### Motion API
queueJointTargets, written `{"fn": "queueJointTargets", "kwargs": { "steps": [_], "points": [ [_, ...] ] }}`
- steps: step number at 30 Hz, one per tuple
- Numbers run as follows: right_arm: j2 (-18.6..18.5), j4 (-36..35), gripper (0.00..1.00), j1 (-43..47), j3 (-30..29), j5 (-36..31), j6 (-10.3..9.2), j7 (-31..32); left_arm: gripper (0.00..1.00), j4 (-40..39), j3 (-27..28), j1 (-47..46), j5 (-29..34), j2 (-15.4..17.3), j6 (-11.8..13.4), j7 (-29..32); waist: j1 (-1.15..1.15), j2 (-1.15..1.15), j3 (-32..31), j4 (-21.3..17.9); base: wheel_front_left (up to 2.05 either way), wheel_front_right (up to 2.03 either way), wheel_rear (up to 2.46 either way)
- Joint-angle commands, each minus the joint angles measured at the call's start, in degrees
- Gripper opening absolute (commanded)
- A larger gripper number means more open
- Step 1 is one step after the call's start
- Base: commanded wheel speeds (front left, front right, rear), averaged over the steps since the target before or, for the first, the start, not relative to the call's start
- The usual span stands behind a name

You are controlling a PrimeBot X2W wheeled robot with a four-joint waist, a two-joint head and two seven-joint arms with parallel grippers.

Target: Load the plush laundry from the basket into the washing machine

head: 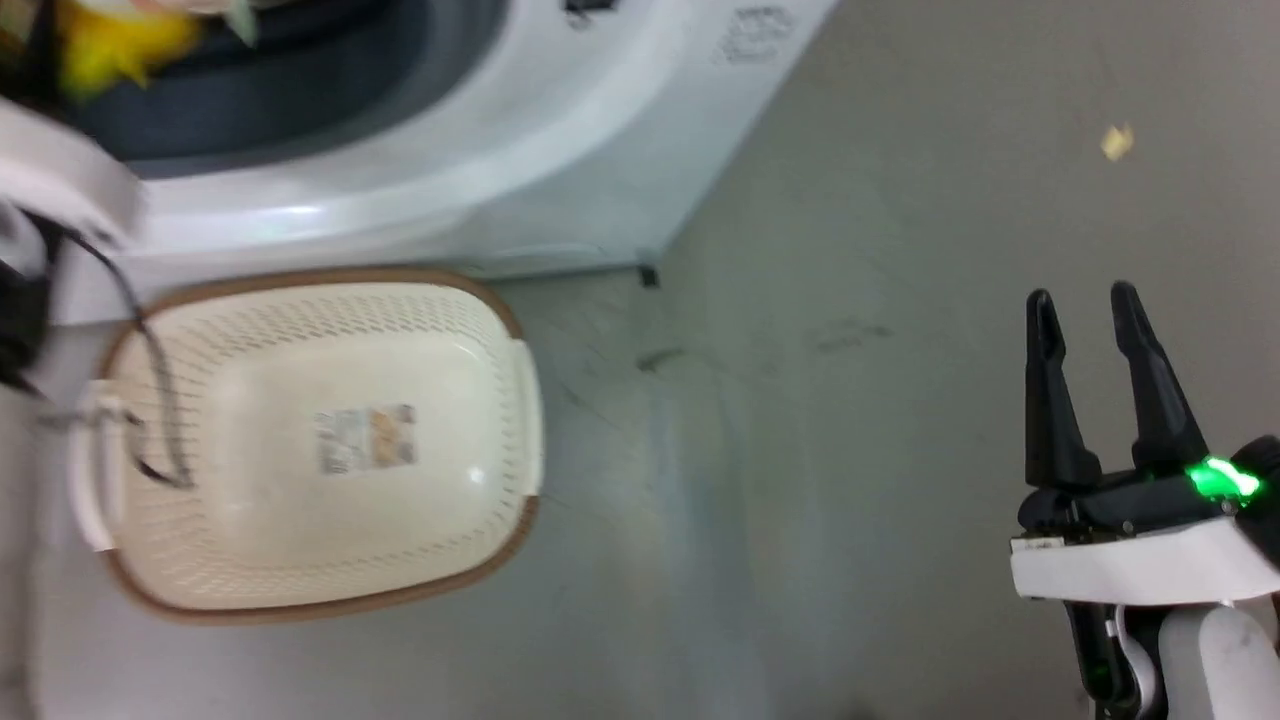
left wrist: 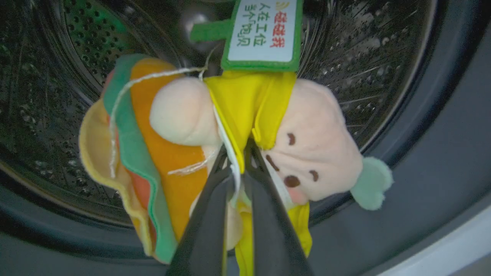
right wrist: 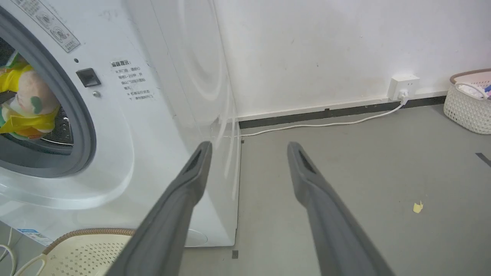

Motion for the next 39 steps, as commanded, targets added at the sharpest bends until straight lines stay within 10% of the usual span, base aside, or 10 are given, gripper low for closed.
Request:
{"fn": "queueJointTargets", "kwargs": {
  "steps": [1,13,26,27,28,29,39],
  "points": [
    [-0.08,0.27,1.00,-1.01,0.09,1.48,-0.04,-0.25,0.00,2.22,-0.53,-4.52,0.11,2.41,-0.17,2.26,-0.01,0.00,5.00,-5.04,0.00,0.00,0.00],
    [-0.08,0.65,1.00,-2.51,1.95,5.86,-0.04,-0.25,0.00,17.30,-8.31,-27.24,2.25,11.84,-0.34,13.93,-0.01,0.00,11.62,-10.26,0.00,0.00,0.00],
    [-0.08,0.49,1.00,-3.25,2.60,6.42,-0.04,-0.25,0.00,30.56,-14.59,-35.28,4.17,11.74,-0.33,15.44,-0.01,0.00,13.12,-10.06,0.00,0.00,0.00],
    [-0.08,0.49,1.00,-3.41,2.51,6.29,-0.04,-0.25,0.21,31.16,-15.09,-35.21,3.84,11.51,-0.33,14.88,-0.01,0.00,12.89,-9.84,0.00,0.00,0.00],
    [-0.08,0.49,1.00,-3.53,2.40,6.12,-0.04,-0.25,0.82,31.79,-15.53,-35.06,3.45,11.32,-0.34,14.32,-0.01,0.00,12.59,-9.61,0.00,0.00,0.00],
    [-0.08,0.50,1.00,-3.63,2.27,5.92,-0.04,-0.25,1.00,32.47,-15.86,-34.87,3.06,11.23,-0.34,13.80,-0.01,0.00,12.20,-9.38,0.00,0.00,0.00],
    [-0.08,0.91,1.00,-2.96,-0.60,1.78,-0.04,-0.25,1.00,38.57,-15.89,-27.95,-2.59,7.21,-0.35,3.50,-0.01,0.00,3.31,-4.55,0.00,0.00,0.00]
  ]
}}
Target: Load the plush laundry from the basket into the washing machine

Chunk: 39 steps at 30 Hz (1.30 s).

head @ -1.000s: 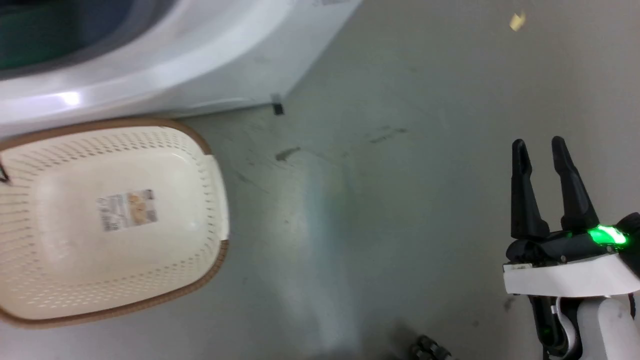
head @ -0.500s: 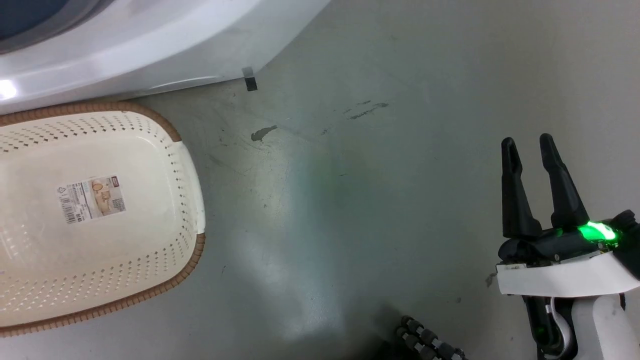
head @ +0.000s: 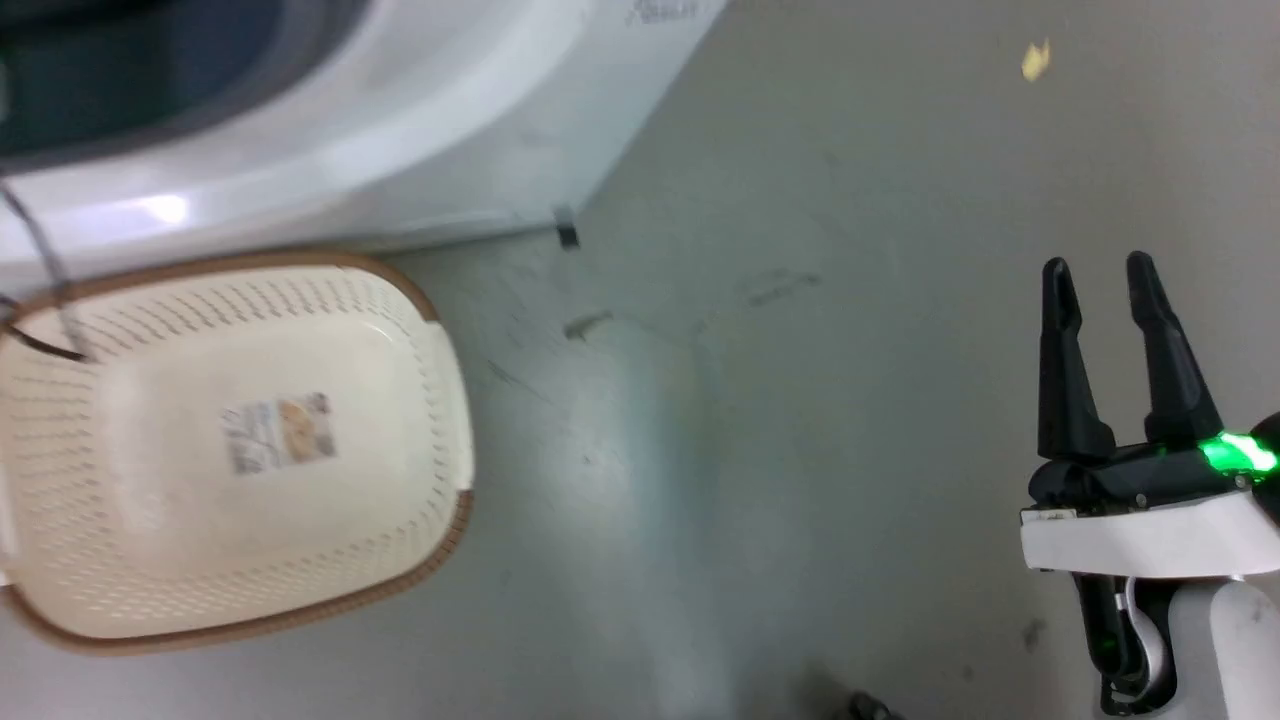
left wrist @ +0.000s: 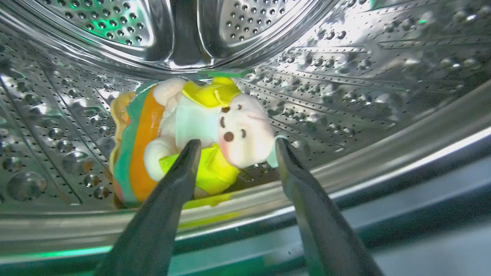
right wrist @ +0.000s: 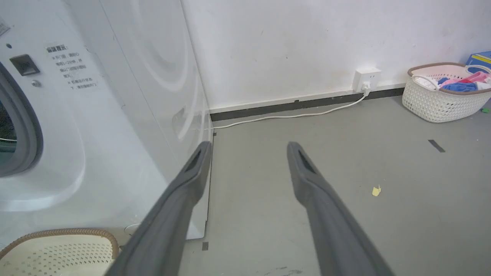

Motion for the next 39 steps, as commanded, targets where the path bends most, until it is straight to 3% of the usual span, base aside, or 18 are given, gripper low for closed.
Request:
{"fn": "queueJointTargets", "kwargs": {
  "steps": [1,10,14,17,23,28,32,39],
  "points": [
    [-0.06,0.11,1.00,0.11,-0.26,-0.53,-0.04,-0.25,1.00,0.32,0.02,1.66,-0.55,-0.53,-0.21,-0.93,0.00,0.00,-4.00,2.56,0.00,0.00,0.00],
    [-0.06,0.82,1.00,3.84,-2.59,-6.20,-0.04,-0.25,1.00,-1.77,1.02,16.22,-7.48,-8.09,-0.21,-15.40,0.00,0.00,-18.40,9.62,0.00,0.00,0.00],
    [-0.06,1.10,1.00,6.34,-3.40,-8.17,-0.04,-0.25,1.00,-7.67,2.97,24.50,-9.64,-11.11,0.59,-16.95,0.00,0.00,-23.60,12.81,0.00,0.00,0.00],
    [-0.06,1.30,1.00,7.94,-3.49,-9.20,-0.04,-0.25,1.00,-16.68,8.04,32.26,-12.44,-12.69,1.67,-17.10,0.00,0.00,-26.47,14.65,0.00,0.00,0.00],
    [-0.06,1.30,1.00,10.65,-2.47,-11.51,-0.04,-0.25,1.00,-34.68,12.36,51.64,-10.62,-17.01,5.54,-17.13,0.00,0.00,-29.87,17.89,0.00,0.00,0.00],
    [-0.06,1.14,1.00,12.21,-2.98,-11.75,-0.04,-0.25,1.00,-44.05,11.82,62.39,-6.14,-20.35,8.19,-17.14,0.00,0.00,-30.65,19.85,0.00,0.00,0.00],
    [-0.06,1.60,1.00,13.33,-2.79,-11.39,-0.04,-0.25,1.00,-47.96,11.40,67.30,-3.07,-22.59,8.77,-17.14,0.00,0.00,-31.23,20.56,0.00,0.00,0.00],
    [-0.06,3.00,1.00,15.77,-2.31,-10.39,-0.04,-0.25,1.00,-49.13,9.57,72.99,2.95,-23.51,8.55,-17.14,0.00,0.00,-32.90,20.31,0.00,0.00,0.00]
  ]
}}
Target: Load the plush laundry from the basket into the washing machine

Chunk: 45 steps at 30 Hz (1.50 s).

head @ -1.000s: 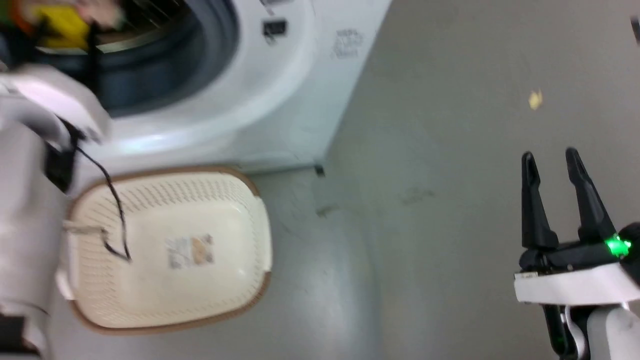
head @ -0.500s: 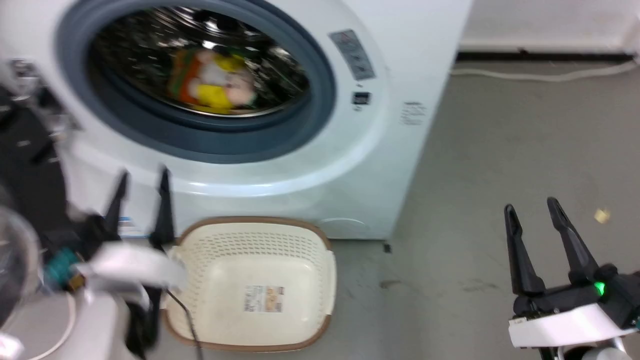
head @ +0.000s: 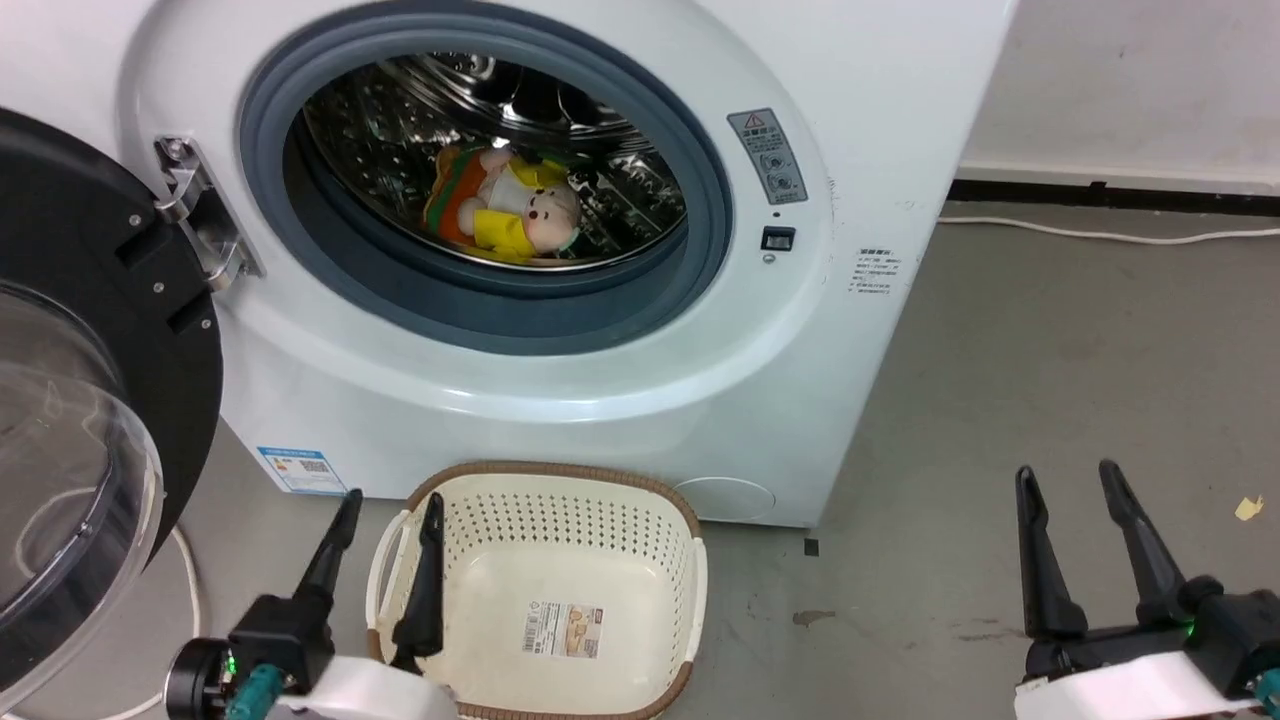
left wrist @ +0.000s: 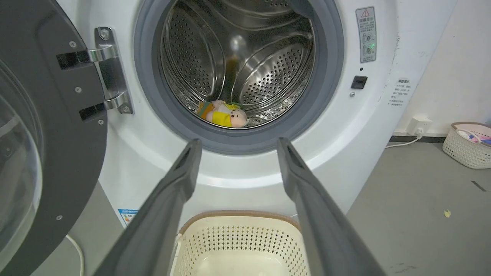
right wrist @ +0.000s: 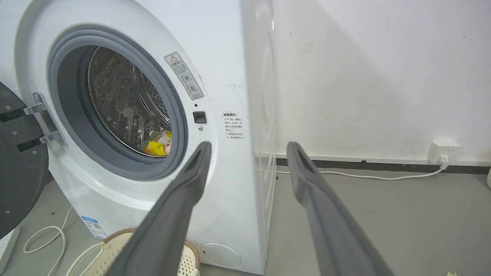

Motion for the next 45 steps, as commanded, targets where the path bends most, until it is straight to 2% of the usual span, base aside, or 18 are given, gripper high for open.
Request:
{"fn": "queueJointTargets", "kwargs": {
  "steps": [1,11,12,45],
  "points": [
    [-0.07,0.33,1.00,0.94,0.08,0.53,-0.04,-0.25,1.00,-0.46,-0.04,0.76,0.69,-0.22,0.00,-0.24,0.01,0.00,-0.20,-0.13,0.00,0.00,0.00],
    [-0.07,1.00,1.00,1.87,0.91,0.90,-0.04,-0.25,1.00,-0.56,0.32,2.33,3.69,-1.55,0.19,-0.25,0.01,0.00,-0.66,-0.22,0.00,0.00,0.00],
    [0.00,0.84,0.00,1.09,0.88,0.74,0.00,0.00,0.00,-0.43,0.20,1.63,3.61,-1.40,0.02,0.00,0.01,0.00,-0.67,-0.21,0.00,0.00,0.00],
    [-0.02,1.13,0.00,0.24,1.18,-1.47,-0.01,3.65,0.00,-1.48,2.14,1.50,6.18,-2.98,-0.32,3.71,0.01,0.00,-1.61,-0.05,0.00,0.00,0.00]
  ]
}}
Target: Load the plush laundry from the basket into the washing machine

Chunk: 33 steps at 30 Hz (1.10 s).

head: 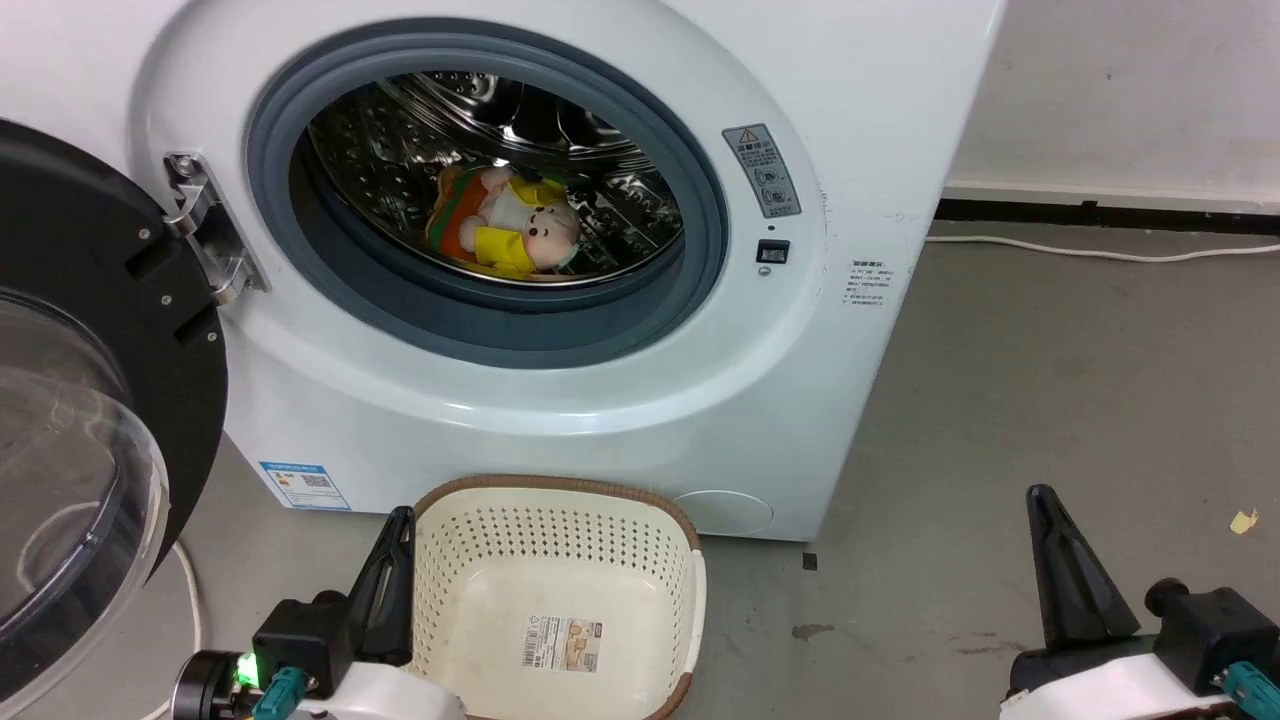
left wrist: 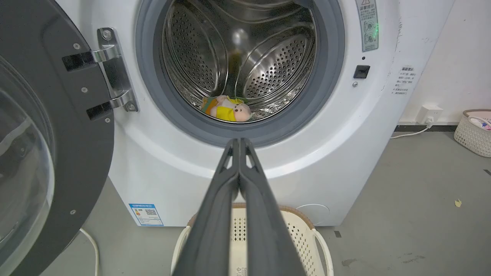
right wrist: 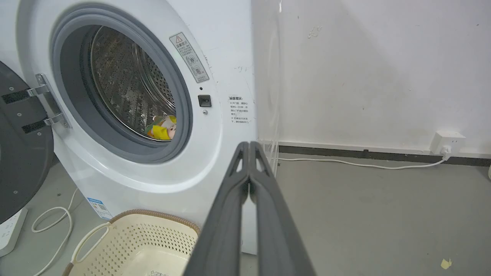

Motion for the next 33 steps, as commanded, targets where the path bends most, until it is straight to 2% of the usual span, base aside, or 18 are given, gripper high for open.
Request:
{"fn": "queueJointTargets", "kwargs": {
  "steps": [1,33],
  "points": [
    [-0.02,0.14,0.00,-0.59,0.12,-0.61,-0.01,0.53,0.00,-0.48,0.32,-0.23,0.65,-0.31,-0.23,0.58,0.00,0.00,-0.05,0.01,0.00,0.00,0.00],
    [-0.04,0.46,0.00,-1.45,0.50,-2.99,-0.02,4.41,0.00,-1.65,2.51,-0.47,3.45,-2.03,-0.59,4.45,0.00,0.00,-1.02,0.17,0.00,0.00,0.00]
  ]
}}
